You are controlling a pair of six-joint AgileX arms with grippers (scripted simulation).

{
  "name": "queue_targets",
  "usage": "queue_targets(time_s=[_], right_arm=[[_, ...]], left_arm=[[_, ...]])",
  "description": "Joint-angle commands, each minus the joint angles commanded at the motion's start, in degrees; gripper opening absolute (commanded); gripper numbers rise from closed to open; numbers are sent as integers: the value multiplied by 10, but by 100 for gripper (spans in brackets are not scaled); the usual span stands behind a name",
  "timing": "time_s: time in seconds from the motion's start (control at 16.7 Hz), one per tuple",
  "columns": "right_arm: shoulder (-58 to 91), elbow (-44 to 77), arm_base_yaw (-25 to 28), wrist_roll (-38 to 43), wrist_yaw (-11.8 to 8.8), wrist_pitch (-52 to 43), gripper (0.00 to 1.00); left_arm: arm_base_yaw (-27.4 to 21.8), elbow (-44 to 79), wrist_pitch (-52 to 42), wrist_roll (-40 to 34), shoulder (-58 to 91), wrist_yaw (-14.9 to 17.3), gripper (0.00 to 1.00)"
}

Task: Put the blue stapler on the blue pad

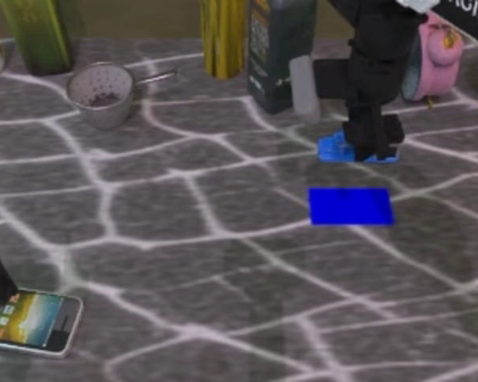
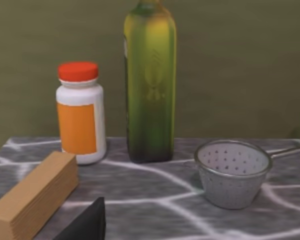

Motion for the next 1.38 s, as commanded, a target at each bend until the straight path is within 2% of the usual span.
queue_targets(time_s=[0.48,0.78,1.38], right_arm=[[16,-169,-2,-1,0,182,0],[17,-180,-2,-1,0,193,0],[17,-180,-2,-1,0,193,75]], left_arm=[[0,0,0,0,0,0,100],[0,0,0,0,0,0,100],[0,0,0,0,0,0,100]])
